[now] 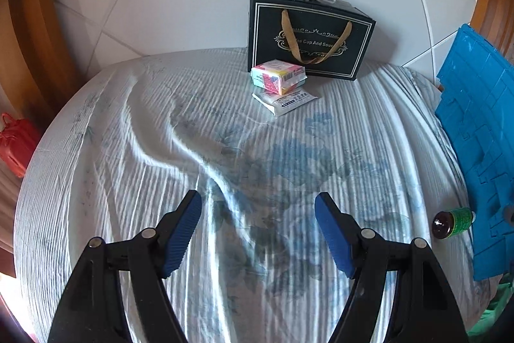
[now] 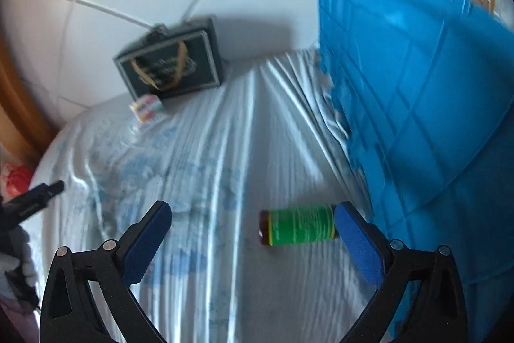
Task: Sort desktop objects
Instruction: 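Grasp the syrup bottle with the right tool while the left tool grasps the white pad pack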
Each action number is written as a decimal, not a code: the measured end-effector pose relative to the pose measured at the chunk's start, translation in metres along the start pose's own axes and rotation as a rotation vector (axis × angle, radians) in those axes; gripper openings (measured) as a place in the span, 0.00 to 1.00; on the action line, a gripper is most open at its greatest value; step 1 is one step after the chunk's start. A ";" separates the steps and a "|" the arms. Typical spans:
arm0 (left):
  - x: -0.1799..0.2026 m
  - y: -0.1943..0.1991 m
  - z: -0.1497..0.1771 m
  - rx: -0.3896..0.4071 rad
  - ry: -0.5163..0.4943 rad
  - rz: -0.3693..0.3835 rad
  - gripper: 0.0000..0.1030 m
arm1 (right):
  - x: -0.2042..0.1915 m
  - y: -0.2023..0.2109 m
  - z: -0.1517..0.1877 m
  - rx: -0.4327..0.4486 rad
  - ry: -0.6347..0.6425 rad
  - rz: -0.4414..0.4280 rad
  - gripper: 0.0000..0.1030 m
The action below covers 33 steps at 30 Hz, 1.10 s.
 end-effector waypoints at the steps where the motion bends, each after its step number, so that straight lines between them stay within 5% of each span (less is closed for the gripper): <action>1: -0.003 -0.012 -0.005 -0.006 -0.007 0.009 0.70 | 0.010 -0.014 0.005 -0.037 -0.037 0.038 1.00; 9: -0.001 -0.113 -0.067 -0.052 -0.122 0.087 0.70 | 0.043 -0.076 0.023 -0.163 -0.292 0.192 1.00; 17: 0.053 -0.221 -0.113 -0.078 -0.340 0.118 0.70 | 0.076 -0.118 0.014 -0.161 -0.511 0.263 1.00; 24: 0.076 -0.270 -0.139 -0.085 -0.332 0.158 0.81 | 0.080 -0.148 0.001 -0.185 -0.493 0.264 1.00; 26: 0.083 -0.273 -0.142 -0.069 -0.342 0.166 0.82 | 0.074 -0.153 -0.006 -0.184 -0.434 0.274 0.92; 28: 0.088 -0.268 -0.139 -0.064 -0.360 0.184 0.70 | 0.064 -0.155 -0.015 -0.177 -0.357 0.291 0.63; 29: 0.089 -0.265 -0.135 -0.061 -0.364 0.185 0.68 | 0.060 -0.155 -0.018 -0.173 -0.331 0.285 0.57; 33: 0.089 -0.244 -0.110 -0.106 -0.349 0.191 0.64 | 0.033 -0.157 -0.026 -0.169 -0.219 0.216 0.53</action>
Point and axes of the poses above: each gripper's, at about its wrist camera, not at the fingertips, and y roughly against the way its jaws point, x to its right, z to its underside, the point moved 4 cm from there along -y, roughly the way its jaws point, and after that the axes turned 4 degrees about -z, right-handed, at the moved point
